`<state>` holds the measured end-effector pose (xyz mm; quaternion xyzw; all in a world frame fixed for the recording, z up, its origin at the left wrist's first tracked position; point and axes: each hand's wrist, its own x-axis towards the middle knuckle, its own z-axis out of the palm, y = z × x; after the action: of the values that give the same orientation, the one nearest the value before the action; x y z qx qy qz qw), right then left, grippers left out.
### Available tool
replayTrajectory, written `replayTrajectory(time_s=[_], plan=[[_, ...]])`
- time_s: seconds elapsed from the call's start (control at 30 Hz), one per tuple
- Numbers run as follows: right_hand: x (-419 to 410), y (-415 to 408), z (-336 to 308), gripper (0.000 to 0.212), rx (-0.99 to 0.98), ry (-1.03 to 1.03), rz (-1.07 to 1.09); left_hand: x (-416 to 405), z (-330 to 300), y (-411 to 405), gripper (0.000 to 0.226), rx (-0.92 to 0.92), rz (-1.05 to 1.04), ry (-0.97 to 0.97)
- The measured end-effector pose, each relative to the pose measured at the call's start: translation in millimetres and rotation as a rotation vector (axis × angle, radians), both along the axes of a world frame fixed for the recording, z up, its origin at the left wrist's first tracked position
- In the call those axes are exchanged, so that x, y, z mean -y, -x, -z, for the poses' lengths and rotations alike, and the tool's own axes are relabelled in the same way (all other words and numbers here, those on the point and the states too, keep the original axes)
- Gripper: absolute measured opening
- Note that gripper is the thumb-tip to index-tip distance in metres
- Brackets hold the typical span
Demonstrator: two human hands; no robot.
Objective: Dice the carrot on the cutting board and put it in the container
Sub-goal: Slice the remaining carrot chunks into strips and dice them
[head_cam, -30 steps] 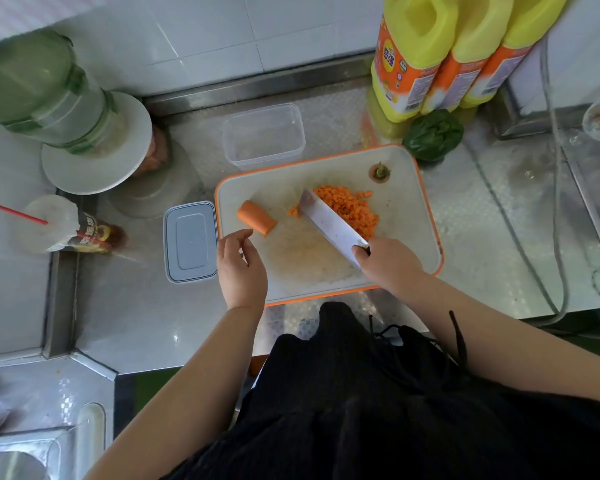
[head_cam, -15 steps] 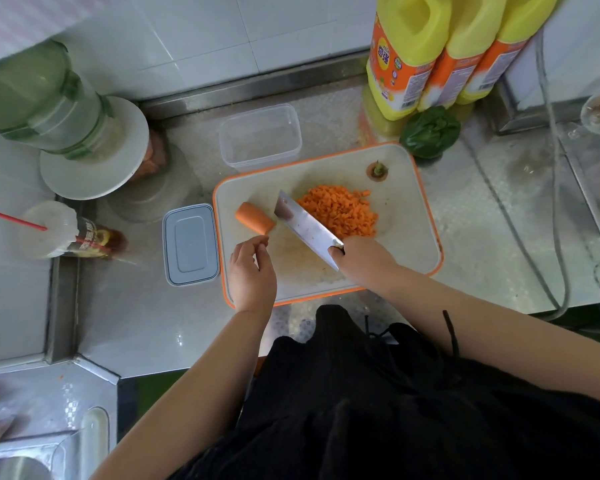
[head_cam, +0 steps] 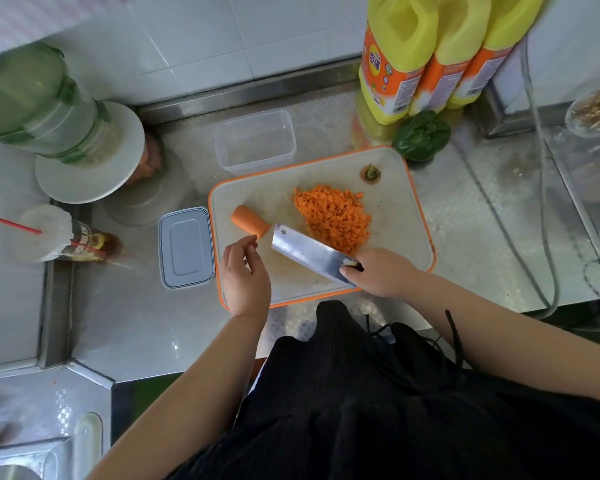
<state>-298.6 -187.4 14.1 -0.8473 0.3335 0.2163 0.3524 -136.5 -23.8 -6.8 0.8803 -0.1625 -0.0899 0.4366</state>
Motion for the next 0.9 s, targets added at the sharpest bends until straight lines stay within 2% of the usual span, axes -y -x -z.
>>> replayTrajectory(time_s=[0.17,0.3,0.4,0.5,0.63,0.73,0.83,0.9], plan=[[15,-1,-7,0.042,-0.096,0.085,-0.144,4,-8,-3,0.030,0.016,-0.006,0.029],[37,-3,-8,0.037,-0.048,0.129,-0.010,6,-10,-5,0.028,0.035,0.004,0.022],[39,-1,-16,0.039,-0.040,0.160,-0.013,9,-12,-5,0.030,0.053,0.017,0.019],[28,5,-28,0.036,0.044,0.282,-0.065,11,-14,-7,0.033,0.138,0.026,0.109],[9,18,-38,0.035,0.243,0.484,0.002,21,-23,-7,0.044,0.205,0.020,0.181],[0,24,-38,0.037,0.318,0.547,0.054,26,-32,-1,0.046,0.429,0.303,0.088],[-5,25,-34,0.039,0.358,0.613,0.096,39,-35,17,0.055,0.643,0.727,-0.188],[-8,24,-32,0.043,0.325,0.602,0.093,52,-31,33,0.055,0.715,0.908,-0.344]])
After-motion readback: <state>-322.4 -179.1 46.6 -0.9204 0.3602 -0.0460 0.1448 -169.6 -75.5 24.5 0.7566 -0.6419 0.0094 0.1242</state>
